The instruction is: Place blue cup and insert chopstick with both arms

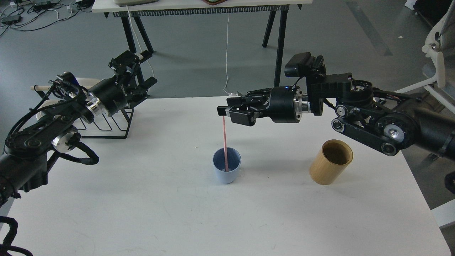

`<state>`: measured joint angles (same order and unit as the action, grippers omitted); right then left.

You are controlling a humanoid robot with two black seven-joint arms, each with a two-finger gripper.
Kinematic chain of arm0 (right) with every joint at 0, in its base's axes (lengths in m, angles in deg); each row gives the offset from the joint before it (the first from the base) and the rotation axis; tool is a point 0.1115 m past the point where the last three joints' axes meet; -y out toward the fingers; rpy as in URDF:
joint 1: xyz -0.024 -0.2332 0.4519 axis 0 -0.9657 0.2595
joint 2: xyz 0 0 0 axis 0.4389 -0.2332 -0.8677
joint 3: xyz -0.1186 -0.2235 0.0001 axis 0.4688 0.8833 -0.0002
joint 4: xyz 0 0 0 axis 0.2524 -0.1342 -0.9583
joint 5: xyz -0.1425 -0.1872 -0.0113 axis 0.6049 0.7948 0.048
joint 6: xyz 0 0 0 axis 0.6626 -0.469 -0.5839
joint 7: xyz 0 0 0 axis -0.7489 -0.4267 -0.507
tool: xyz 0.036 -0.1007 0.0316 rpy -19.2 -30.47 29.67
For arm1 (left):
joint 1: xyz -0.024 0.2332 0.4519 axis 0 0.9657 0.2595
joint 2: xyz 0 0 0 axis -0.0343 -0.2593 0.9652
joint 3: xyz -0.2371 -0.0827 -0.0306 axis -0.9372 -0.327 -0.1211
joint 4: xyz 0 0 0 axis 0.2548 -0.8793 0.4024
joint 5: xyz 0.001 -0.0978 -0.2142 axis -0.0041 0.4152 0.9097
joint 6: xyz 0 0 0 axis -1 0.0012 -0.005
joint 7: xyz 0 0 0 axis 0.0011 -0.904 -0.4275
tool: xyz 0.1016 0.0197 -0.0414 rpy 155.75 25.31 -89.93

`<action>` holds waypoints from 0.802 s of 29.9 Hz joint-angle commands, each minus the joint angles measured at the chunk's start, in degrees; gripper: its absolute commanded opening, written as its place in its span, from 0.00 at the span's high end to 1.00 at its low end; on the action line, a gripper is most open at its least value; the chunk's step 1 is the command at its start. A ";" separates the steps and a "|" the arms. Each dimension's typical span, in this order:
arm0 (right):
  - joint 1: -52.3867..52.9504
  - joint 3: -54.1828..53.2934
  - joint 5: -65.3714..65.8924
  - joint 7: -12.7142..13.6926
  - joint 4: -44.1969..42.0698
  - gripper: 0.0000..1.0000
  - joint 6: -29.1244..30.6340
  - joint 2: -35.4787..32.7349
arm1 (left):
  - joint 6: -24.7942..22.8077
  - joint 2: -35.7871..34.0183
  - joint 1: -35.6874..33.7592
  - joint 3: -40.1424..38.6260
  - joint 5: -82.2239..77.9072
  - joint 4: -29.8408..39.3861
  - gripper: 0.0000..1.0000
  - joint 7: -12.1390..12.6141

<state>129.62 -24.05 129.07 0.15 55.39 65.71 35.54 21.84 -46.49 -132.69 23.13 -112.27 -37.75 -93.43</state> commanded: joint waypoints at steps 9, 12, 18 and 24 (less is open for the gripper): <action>-1.05 -8.64 -21.41 0.00 2.31 0.01 -0.08 -5.20 | 0.00 0.33 -0.09 -0.09 0.03 0.18 0.06 0.00; -3.16 -13.64 -34.94 0.00 1.17 0.01 -0.16 -6.96 | 0.00 0.33 -0.09 -0.09 0.03 0.70 0.06 0.00; -10.01 -21.30 -67.02 0.00 1.17 0.01 0.19 -10.12 | 0.00 0.76 -0.35 -2.54 0.21 1.32 0.06 0.00; -19.15 -25.70 -80.50 0.00 0.82 0.01 1.33 -10.30 | 0.00 0.77 -0.26 -9.31 1.35 2.73 0.06 0.00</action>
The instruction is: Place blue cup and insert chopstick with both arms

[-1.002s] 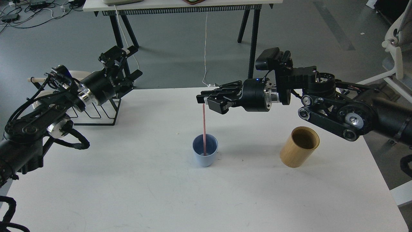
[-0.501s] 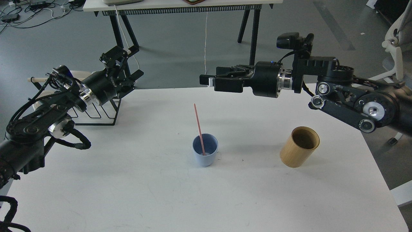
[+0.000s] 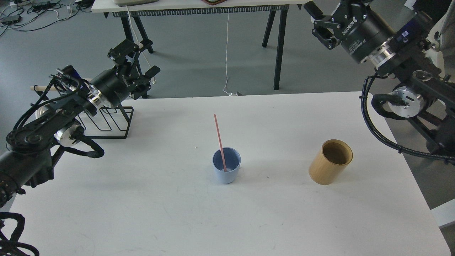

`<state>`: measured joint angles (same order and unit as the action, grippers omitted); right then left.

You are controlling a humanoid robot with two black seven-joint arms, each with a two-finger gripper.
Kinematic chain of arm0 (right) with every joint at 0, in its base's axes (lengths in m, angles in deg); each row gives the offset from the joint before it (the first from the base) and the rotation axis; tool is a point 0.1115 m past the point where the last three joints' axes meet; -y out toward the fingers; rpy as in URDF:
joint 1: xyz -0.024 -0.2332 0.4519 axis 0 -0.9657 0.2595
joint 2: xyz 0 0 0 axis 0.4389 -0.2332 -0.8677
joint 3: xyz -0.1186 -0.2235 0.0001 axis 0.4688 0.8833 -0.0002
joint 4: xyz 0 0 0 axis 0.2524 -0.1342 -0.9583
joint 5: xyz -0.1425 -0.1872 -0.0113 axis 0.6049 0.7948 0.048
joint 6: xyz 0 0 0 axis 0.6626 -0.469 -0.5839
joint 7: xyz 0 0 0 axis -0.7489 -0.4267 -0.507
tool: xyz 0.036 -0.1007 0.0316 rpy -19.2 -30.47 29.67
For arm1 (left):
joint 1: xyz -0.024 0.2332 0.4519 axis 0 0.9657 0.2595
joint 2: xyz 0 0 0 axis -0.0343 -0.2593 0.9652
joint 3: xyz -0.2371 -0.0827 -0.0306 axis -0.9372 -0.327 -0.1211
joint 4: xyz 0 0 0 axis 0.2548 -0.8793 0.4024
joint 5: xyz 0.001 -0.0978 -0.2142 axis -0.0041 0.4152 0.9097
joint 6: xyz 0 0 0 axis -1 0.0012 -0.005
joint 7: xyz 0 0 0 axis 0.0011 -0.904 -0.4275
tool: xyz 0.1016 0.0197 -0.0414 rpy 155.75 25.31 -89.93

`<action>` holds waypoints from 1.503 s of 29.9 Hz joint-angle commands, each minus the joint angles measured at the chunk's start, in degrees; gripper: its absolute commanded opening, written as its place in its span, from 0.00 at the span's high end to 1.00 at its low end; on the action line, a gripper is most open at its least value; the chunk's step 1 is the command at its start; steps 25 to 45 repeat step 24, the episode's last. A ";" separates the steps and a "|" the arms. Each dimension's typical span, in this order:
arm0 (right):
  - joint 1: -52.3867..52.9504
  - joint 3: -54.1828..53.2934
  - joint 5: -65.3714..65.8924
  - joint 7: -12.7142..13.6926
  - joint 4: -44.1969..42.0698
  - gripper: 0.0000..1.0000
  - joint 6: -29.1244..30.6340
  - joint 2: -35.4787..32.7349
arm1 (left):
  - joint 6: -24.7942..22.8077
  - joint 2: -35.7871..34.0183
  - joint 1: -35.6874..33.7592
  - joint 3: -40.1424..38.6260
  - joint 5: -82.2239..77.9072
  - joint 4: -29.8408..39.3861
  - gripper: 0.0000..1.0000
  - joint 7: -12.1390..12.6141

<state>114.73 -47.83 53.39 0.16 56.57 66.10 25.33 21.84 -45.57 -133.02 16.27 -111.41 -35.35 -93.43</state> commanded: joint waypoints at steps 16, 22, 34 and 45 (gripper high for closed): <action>-9.55 -3.42 -6.50 -0.01 -9.42 0.01 16.64 -0.70 | 0.00 -0.77 1.39 -4.38 0.49 0.32 0.06 0.00; -10.42 -3.51 -6.59 -0.01 -9.33 0.01 16.64 -0.18 | 0.00 -0.24 1.39 -4.65 0.49 0.32 0.06 0.00; -10.34 -3.77 -6.59 -0.01 -9.24 0.01 16.64 0.52 | 0.00 -0.06 1.39 -4.65 0.49 0.32 0.06 0.00; -10.34 -3.77 -6.59 -0.01 -9.24 0.01 16.64 0.52 | 0.00 -0.06 1.39 -4.65 0.49 0.32 0.06 0.00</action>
